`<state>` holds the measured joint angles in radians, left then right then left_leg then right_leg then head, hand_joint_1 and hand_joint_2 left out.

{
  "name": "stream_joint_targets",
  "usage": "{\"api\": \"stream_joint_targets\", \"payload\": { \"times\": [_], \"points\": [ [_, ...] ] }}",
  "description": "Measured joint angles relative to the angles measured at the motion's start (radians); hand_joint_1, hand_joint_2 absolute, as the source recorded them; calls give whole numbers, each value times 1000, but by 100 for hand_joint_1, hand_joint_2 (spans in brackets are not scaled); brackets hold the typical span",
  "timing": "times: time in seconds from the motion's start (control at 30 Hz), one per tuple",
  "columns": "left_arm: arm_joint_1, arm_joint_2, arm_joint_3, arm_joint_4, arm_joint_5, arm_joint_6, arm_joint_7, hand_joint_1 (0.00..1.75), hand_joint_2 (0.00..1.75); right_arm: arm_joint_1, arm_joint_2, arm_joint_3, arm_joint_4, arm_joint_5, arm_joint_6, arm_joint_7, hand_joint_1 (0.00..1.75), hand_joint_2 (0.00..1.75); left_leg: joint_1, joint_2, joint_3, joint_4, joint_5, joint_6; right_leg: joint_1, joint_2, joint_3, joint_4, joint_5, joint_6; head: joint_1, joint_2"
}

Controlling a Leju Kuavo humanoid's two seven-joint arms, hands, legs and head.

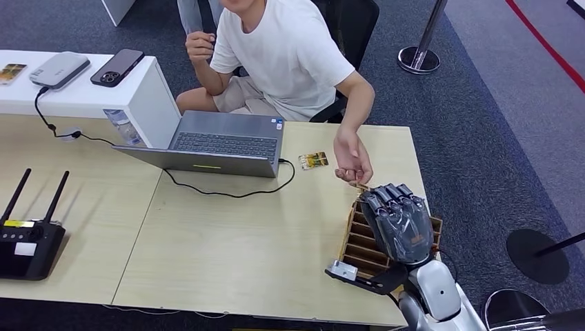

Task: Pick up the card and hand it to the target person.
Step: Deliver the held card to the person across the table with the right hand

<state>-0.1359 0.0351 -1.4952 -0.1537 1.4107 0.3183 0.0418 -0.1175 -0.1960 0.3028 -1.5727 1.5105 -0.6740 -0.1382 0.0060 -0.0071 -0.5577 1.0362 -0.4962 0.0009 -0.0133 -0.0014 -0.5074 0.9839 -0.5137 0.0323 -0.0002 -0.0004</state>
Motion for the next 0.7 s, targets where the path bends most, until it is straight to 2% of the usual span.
{"api": "stream_joint_targets", "payload": {
  "times": [0.37, 0.63, 0.7],
  "points": [
    [-12, -3, -7, 0, 18, 8, 2, 0, 175, -288, 133, 118, 384, 43, -13, -5, 140, 175, 0, 1, 0, 0, 1, -1, 0, 1, -1, 1, 0, 0, 0, 0],
    [-12, -3, -7, 0, 21, 10, -6, 0, 175, -415, 162, 224, 562, 54, -13, 105, 140, 175, 0, 0, -1, 0, 1, -1, 0, 1, -1, 1, 0, 0, 0, 0],
    [-14, -3, -8, 0, 21, 8, -7, 0, 175, -442, 162, 252, 600, 48, -14, 122, 70, 87, 0, 0, -1, 0, 1, -1, 0, 1, -1, 1, 0, 0, 0, 0]
  ]
}}
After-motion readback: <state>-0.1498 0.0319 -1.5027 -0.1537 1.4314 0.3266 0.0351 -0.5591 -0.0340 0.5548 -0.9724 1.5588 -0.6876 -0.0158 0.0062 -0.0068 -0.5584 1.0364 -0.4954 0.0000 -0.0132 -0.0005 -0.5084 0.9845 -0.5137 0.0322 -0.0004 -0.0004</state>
